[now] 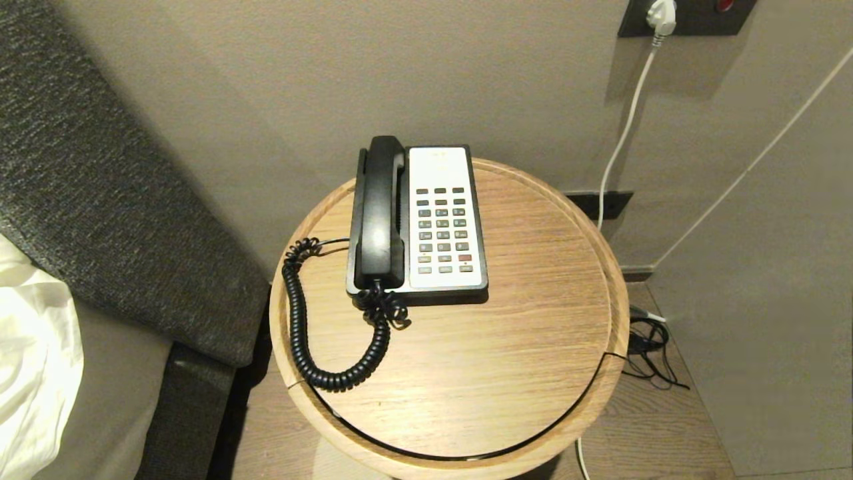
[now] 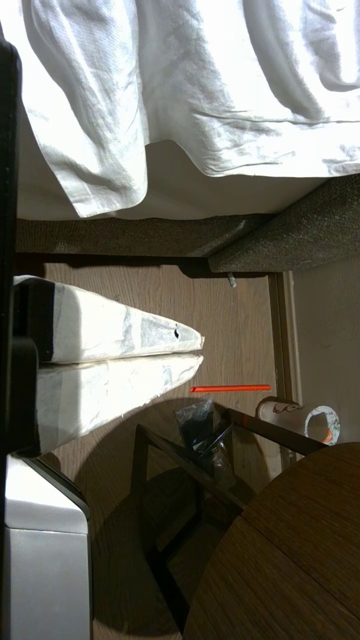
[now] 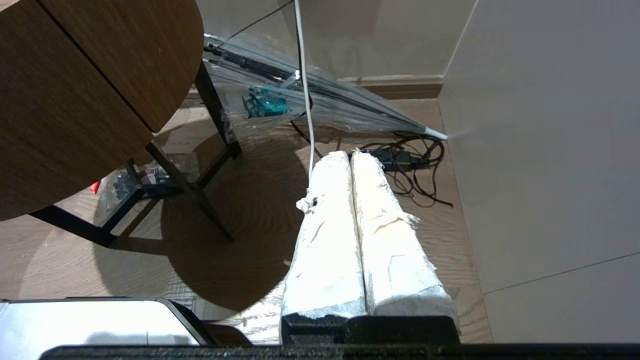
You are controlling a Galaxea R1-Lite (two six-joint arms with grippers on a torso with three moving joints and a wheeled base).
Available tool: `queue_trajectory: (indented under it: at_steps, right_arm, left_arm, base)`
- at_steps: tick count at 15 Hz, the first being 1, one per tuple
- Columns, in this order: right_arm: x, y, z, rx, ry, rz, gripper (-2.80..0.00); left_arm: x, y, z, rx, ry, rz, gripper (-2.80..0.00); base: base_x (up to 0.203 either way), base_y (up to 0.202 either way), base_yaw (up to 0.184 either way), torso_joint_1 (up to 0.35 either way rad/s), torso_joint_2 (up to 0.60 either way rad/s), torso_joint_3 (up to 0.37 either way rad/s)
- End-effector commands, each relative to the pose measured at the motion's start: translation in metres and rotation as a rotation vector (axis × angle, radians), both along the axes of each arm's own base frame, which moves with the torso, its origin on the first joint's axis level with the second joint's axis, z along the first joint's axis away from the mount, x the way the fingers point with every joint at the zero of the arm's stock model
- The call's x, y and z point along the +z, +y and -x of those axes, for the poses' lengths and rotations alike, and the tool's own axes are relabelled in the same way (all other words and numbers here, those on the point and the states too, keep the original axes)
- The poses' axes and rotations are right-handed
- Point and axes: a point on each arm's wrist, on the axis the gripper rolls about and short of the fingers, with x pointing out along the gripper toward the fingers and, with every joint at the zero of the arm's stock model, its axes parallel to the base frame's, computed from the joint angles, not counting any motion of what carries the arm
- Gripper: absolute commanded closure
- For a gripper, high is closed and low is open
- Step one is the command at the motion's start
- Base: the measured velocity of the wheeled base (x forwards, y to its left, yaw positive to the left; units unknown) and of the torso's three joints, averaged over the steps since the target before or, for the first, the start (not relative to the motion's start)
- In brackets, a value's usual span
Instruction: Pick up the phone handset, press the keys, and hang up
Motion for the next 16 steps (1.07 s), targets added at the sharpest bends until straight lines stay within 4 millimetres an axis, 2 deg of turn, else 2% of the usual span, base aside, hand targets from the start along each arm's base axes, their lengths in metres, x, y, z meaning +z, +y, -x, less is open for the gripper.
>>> queue_trajectory:
  at_steps: [1, 5, 16]
  right_arm:
    - [0.0001, 0.0, -0.0002, 0.0, 0.003, 0.0, 0.0]
    - [0.0001, 0.0, -0.0002, 0.0, 0.003, 0.0, 0.0]
    - [0.0001, 0.0, -0.0002, 0.0, 0.003, 0.0, 0.0]
  left_arm:
    - [0.0, 0.0, 0.0, 0.001, -0.002, 0.001, 0.0]
    - [0.0004, -0.0001, -0.005, -0.003, -0.102, 0.005, 0.0]
    - [-0.0013, 0.0001, -0.0051, 0.004, -0.086, 0.036, 0.0]
  base:
    - [0.0, 0.0, 0.0, 0.0, 0.0, 0.0]
    - [0.0, 0.0, 0.0, 0.0, 0.0, 0.0]
    - [0.0, 0.0, 0.0, 0.0, 0.0, 0.0]
